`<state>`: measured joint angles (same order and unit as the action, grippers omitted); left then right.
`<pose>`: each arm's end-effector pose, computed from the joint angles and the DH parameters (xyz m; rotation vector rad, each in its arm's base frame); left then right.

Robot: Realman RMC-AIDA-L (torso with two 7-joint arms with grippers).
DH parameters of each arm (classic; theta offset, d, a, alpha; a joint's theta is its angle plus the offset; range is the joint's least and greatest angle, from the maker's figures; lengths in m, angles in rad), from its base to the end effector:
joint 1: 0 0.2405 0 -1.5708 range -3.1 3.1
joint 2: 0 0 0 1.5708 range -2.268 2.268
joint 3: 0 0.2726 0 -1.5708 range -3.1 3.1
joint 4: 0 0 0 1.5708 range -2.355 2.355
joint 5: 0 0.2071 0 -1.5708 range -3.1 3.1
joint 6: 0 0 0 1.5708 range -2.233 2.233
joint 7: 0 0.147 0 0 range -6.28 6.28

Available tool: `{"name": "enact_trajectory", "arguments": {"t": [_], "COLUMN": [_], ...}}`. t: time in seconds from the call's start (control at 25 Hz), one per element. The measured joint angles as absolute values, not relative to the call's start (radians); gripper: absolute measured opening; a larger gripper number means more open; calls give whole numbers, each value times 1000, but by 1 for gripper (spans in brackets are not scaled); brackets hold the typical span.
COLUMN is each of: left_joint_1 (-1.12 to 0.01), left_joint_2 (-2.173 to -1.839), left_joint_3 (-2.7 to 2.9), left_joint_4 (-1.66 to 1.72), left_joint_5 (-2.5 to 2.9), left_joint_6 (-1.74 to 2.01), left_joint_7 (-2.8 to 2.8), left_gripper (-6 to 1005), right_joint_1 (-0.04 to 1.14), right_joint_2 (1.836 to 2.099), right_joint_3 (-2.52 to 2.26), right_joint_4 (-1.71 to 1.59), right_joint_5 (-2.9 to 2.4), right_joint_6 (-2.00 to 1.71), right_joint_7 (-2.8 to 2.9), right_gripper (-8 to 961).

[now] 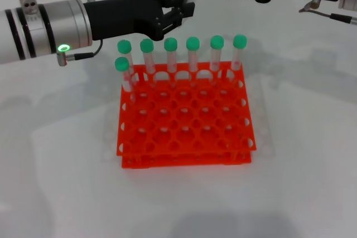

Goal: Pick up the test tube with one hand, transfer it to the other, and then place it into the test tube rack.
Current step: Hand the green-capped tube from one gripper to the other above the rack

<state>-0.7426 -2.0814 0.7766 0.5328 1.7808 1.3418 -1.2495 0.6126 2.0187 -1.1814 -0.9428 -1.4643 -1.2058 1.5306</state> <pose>-0.1943 0.4056 -0.0270 -2.6284 -0.3463 -0.8175 0.1433 0.4113 0.0225 -2.5654 0.2529 0.8886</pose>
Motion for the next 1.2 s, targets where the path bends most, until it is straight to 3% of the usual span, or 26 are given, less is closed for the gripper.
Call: {"name": "enact_trajectory", "arguments": {"t": [0.6,0.84,1.2], "left_joint_1": [-746,-746,-745], "left_joint_2": [-2082,-2082,-2082], "left_joint_3": [787,791,813], "left_joint_4": [528,528,528], "left_joint_5": [1776,1775,1762], "left_joint_6": [1340,1341,1340], "left_joint_7": [-1249,-1249,-1249], "left_gripper": [186,186,186], "right_joint_1": [615,627,646], "right_joint_2": [2020,2020,2020], "right_joint_3": [-1192,-1192,-1192], "right_joint_4": [-940,-932,-931], "right_joint_5": [-1460,-1459,-1459], "right_joint_6": [-1206,-1206,-1205], "right_joint_7": [1528,1528,1530], "right_gripper": [822,728,688]}}
